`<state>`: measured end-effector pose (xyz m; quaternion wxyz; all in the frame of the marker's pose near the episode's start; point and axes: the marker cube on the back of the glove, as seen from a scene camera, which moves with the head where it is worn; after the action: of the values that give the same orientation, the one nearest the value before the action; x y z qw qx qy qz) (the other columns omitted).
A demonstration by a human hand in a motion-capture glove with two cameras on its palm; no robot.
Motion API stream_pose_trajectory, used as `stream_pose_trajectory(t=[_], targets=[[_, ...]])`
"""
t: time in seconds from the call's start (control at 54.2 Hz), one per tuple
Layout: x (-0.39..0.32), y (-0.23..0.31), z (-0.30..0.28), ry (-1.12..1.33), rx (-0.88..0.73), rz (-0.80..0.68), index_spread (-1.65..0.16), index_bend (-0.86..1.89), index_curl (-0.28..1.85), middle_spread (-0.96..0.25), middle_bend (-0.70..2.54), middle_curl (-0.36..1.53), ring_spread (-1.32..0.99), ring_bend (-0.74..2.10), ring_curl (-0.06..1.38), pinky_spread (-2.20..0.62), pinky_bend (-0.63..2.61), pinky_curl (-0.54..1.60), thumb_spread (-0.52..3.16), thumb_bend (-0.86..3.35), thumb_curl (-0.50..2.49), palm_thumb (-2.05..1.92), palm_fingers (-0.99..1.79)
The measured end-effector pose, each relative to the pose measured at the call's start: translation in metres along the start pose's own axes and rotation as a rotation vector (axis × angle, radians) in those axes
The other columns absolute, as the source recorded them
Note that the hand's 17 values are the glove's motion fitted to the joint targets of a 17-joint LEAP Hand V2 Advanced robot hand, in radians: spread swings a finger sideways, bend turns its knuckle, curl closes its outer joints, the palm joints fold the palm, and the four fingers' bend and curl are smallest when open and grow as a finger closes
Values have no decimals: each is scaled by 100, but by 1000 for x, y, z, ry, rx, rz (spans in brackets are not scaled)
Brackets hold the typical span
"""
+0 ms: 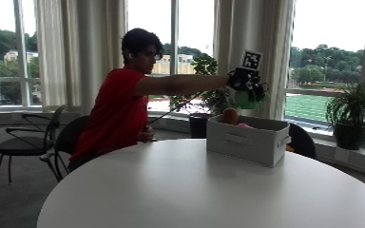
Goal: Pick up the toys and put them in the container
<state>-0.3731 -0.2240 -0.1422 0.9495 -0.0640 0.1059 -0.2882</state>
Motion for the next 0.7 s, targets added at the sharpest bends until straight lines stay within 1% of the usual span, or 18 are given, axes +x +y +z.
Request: stream_pose_trajectory(t=[0.037, 0.092, 0.129, 0.166, 0.184, 0.221, 0.24, 0.277, 0.332, 0.369, 0.424, 0.48, 0.535, 0.627, 0.701], targets=[[1, -1, 0, -49, -15, 50, -39, 7, 23, -45, 55, 90, -48, 110, 60, -34, 142, 44, 47, -4, 113, 57, 40], [-1, -3, -4, -130, -25, 112, -39, 6, 20, -43, 55, 89, -47, 112, 59, -31, 140, 43, 61, -4, 110, 51, 37], [0, -2, -4, -128, -29, 113, -39, 9, 20, -42, 54, 88, -45, 108, 58, -26, 136, 42, 69, -4, 107, 46, 23], [3, -1, -4, -122, -31, 125, -39, 11, 21, -40, 52, 87, -43, 106, 58, -22, 135, 42, 75, -4, 105, 42, 18], [4, 0, -5, -118, -31, 131, -38, 14, 21, -38, 48, 85, -40, 102, 57, -18, 135, 42, 79, -5, 103, 40, 9], [5, 2, -5, -97, -30, 118, -38, 15, 22, -35, 43, 83, -37, 99, 56, -14, 137, 42, 85, -5, 98, 37, 3], [4, 3, -5, -79, -28, 101, -38, 15, 23, -33, 38, 80, -33, 94, 55, -11, 139, 43, 88, -5, 96, 35, -5], [-1, 5, -6, -63, -22, 76, -37, 14, 22, -30, 33, 78, -29, 91, 53, -8, 141, 42, 93, -5, 91, 31, -8], [-6, 7, -10, -69, -7, 91, -35, 12, 21, -24, 24, 73, -22, 82, 49, -3, 145, 41, 98, -6, 84, 26, -18], [-3, 8, -12, -77, 8, 103, -35, 11, 21, -21, 21, 70, -19, 78, 47, -1, 145, 40, 101, -5, 80, 24, -17], [-5, 11, -18, -189, 35, 99, -34, 11, 21, -17, 17, 67, -14, 70, 44, 2, 145, 40, 104, -6, 75, 18, -21], [3, 16, -17, -148, 40, 70, -34, 11, 20, -13, 15, 63, -10, 63, 41, 5, 145, 40, 105, -6, 69, 13, -23], [4, 19, -19, -170, 47, 77, -33, 11, 20, -10, 14, 60, -7, 56, 39, 6, 144, 39, 107, -6, 64, 8, -24], [23, 26, -15, -55, 69, 86, -33, 10, 20, -7, 13, 55, -3, 50, 37, 8, 142, 38, 108, -5, 58, 4, -23], [20, 33, -22, -175, 84, 92, -33, 10, 19, -5, 13, 51, -1, 47, 35, 9, 140, 37, 108, -4, 54, 2, -22]])
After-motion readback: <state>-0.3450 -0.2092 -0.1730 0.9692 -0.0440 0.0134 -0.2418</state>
